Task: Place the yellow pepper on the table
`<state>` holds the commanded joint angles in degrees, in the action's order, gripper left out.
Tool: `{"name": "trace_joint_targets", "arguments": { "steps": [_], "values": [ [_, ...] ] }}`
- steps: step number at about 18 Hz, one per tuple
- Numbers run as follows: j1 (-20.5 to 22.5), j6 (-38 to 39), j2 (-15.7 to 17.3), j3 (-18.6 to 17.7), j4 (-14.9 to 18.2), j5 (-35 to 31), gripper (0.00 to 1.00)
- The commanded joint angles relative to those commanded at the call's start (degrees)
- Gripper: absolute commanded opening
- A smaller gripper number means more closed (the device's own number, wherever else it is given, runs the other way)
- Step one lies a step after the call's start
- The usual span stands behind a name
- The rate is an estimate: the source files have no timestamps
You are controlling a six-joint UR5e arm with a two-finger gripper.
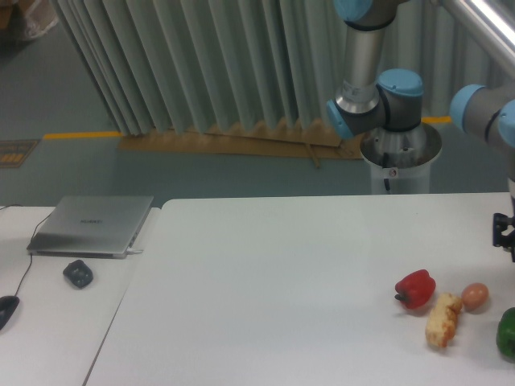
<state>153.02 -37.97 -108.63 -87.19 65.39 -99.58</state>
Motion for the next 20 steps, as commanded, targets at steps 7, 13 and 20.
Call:
{"name": "trace_joint_targets", "arguments": {
  "steps": [7,13,20],
  "values": [
    [5.4,-4.9,-0.3,-0.1,-0.2,0.5,1.00],
    [9.9,-5.4,-1.4,0.0,-0.3,0.3,1.00],
    [13.5,-0.4,-1.8,-1.1,2.5,0.3,1.00]
  ]
}}
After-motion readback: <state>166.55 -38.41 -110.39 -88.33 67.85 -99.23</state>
